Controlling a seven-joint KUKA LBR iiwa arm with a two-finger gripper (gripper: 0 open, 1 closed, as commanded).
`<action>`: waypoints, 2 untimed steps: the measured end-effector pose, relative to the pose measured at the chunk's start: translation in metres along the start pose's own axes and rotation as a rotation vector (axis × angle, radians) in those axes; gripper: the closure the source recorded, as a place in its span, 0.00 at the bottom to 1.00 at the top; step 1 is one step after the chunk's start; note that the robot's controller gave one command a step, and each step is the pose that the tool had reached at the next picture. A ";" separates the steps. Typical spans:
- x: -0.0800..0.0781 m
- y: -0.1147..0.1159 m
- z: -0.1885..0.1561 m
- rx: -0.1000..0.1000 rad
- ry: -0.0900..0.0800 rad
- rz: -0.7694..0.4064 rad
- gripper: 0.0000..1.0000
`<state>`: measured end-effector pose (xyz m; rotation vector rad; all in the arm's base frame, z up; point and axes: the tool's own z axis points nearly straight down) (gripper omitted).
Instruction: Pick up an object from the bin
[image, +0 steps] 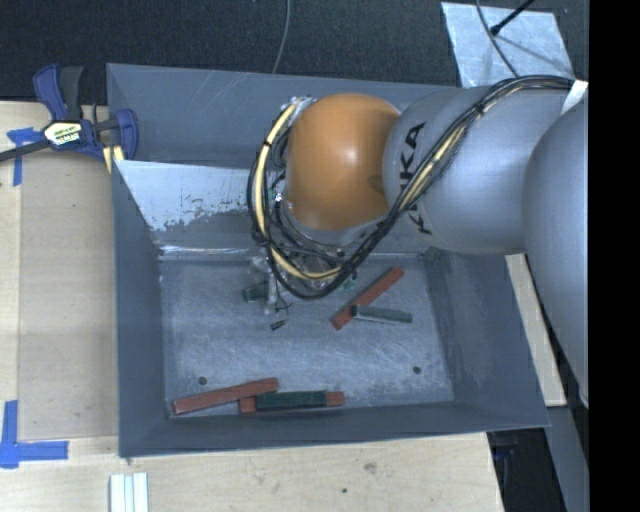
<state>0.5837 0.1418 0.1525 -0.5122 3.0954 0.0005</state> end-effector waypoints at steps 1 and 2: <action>0.000 0.000 -0.009 0.000 0.000 0.001 1.00; -0.001 0.000 -0.023 0.000 -0.002 0.002 1.00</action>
Offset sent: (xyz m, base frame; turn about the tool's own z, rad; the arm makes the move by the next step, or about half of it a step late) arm 0.0000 0.0000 0.0174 0.0000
